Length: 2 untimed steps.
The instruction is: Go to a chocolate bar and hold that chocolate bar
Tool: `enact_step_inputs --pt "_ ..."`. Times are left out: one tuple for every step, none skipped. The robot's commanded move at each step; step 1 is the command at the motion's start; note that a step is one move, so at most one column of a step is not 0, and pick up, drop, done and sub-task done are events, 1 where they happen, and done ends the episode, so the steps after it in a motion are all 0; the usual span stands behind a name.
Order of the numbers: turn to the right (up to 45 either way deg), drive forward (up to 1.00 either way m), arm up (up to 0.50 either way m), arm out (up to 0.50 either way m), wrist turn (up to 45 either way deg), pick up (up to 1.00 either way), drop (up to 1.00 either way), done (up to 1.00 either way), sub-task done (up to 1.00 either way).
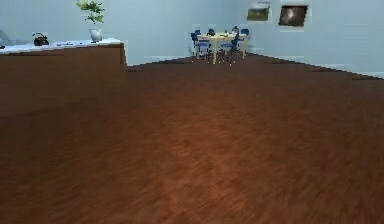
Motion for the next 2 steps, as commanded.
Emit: enact_step_inputs --pt "9.0 0.00 0.00 0.00 0.0 0.00 0.00 0.00 0.00" --pt "0.0 1.00 0.00 0.00 0.0 0.00 0.00 0.00 0.00"
